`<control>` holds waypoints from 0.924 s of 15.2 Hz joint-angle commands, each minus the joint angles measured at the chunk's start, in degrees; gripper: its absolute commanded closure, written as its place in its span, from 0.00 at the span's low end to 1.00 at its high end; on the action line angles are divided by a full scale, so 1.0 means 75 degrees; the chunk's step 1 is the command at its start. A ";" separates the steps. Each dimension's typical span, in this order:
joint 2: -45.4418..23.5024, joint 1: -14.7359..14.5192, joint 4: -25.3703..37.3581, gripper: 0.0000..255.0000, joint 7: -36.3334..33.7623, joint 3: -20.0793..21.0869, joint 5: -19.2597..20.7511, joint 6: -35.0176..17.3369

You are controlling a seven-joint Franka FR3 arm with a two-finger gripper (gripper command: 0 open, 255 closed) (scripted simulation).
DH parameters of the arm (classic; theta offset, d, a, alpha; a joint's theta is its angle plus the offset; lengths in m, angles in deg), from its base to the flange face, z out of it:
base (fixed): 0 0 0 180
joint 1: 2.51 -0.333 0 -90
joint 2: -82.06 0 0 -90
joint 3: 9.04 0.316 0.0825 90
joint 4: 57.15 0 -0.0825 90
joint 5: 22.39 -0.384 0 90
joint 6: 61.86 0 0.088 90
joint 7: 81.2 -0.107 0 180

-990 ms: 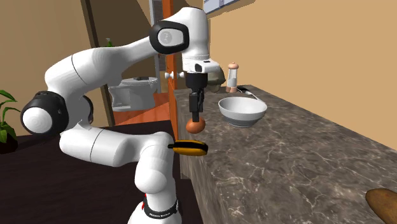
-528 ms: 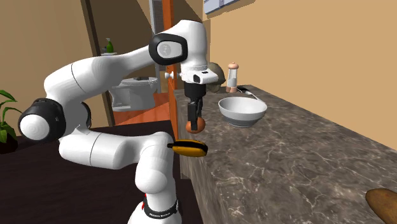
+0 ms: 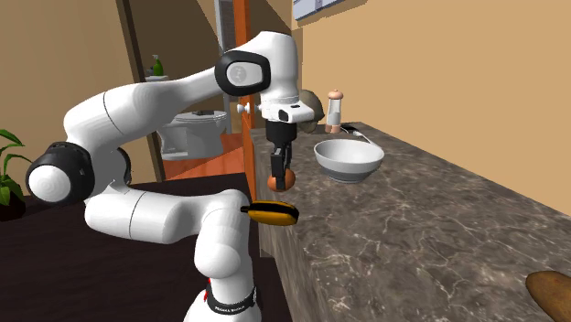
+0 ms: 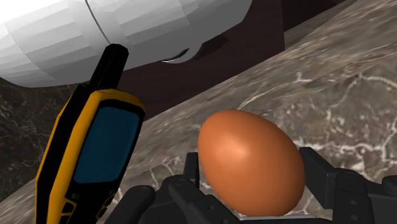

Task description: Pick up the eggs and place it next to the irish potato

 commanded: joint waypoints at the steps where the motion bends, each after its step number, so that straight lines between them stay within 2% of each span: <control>1: -0.0002 0.0000 -0.0006 1.00 0.0000 0.0001 0.0000 0.0002; 9: -0.0001 0.0000 -0.0007 1.00 0.0000 0.0001 0.0000 0.0001; 14: -0.0360 0.0065 0.0639 1.00 -0.0001 -0.0092 0.0097 0.0288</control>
